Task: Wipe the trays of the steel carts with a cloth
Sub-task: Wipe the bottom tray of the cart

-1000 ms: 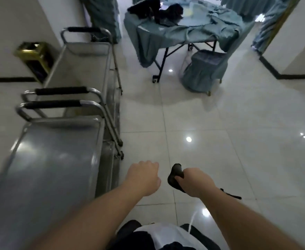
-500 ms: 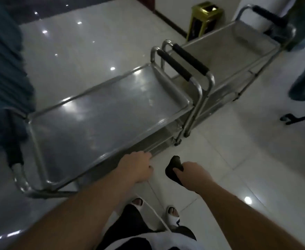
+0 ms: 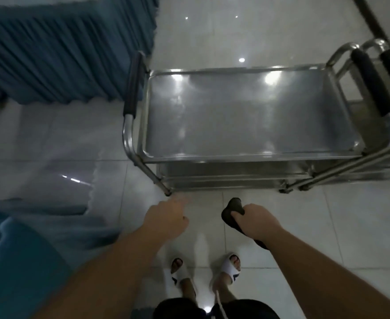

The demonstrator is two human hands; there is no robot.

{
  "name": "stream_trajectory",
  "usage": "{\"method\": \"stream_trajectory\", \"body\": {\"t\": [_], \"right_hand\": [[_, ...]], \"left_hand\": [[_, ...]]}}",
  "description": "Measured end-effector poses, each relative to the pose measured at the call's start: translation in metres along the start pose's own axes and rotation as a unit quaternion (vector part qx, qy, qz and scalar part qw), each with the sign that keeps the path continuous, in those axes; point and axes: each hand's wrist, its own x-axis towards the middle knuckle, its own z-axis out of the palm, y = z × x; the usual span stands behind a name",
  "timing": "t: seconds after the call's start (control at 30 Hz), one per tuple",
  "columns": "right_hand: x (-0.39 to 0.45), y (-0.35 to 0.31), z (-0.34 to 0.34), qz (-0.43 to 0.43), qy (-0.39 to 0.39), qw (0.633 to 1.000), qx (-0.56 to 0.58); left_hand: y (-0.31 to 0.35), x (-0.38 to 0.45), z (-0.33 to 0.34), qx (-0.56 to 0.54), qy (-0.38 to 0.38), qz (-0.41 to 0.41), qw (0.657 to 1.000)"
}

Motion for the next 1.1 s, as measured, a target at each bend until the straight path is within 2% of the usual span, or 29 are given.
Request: {"method": "stream_trajectory", "body": {"t": [0.2, 0.3, 0.43, 0.6, 0.77, 0.97, 1.03, 1.1], "right_hand": [[0.026, -0.079, 0.039, -0.043, -0.014, 0.999, -0.016], [0.039, -0.104, 0.058, -0.073, -0.034, 0.996, -0.024], [0.067, -0.119, 0.07, -0.1, -0.053, 0.993, -0.043], [0.125, -0.124, 0.081, -0.106, -0.028, 0.994, -0.026], [0.205, -0.139, 0.111, -0.092, 0.025, 0.994, 0.052], [0.302, -0.163, 0.145, -0.164, 0.11, 0.976, 0.088], [0.329, -0.173, 0.153, -0.176, 0.155, 0.969, 0.073], [0.353, -0.185, 0.159, -0.175, 0.203, 0.957, 0.109]], "left_hand": [[-0.074, 0.003, 0.015, -0.049, -0.033, -0.07, 0.996], [-0.097, 0.009, 0.023, -0.083, -0.024, -0.105, 0.991], [-0.115, 0.026, 0.037, -0.144, -0.012, -0.144, 0.979], [-0.126, 0.075, 0.064, -0.25, 0.015, -0.178, 0.952], [-0.154, 0.15, 0.101, -0.324, 0.086, -0.185, 0.924], [-0.201, 0.243, 0.131, -0.426, 0.202, -0.216, 0.855], [-0.209, 0.268, 0.14, -0.457, 0.253, -0.195, 0.83], [-0.209, 0.289, 0.148, -0.482, 0.319, -0.153, 0.802]]}}
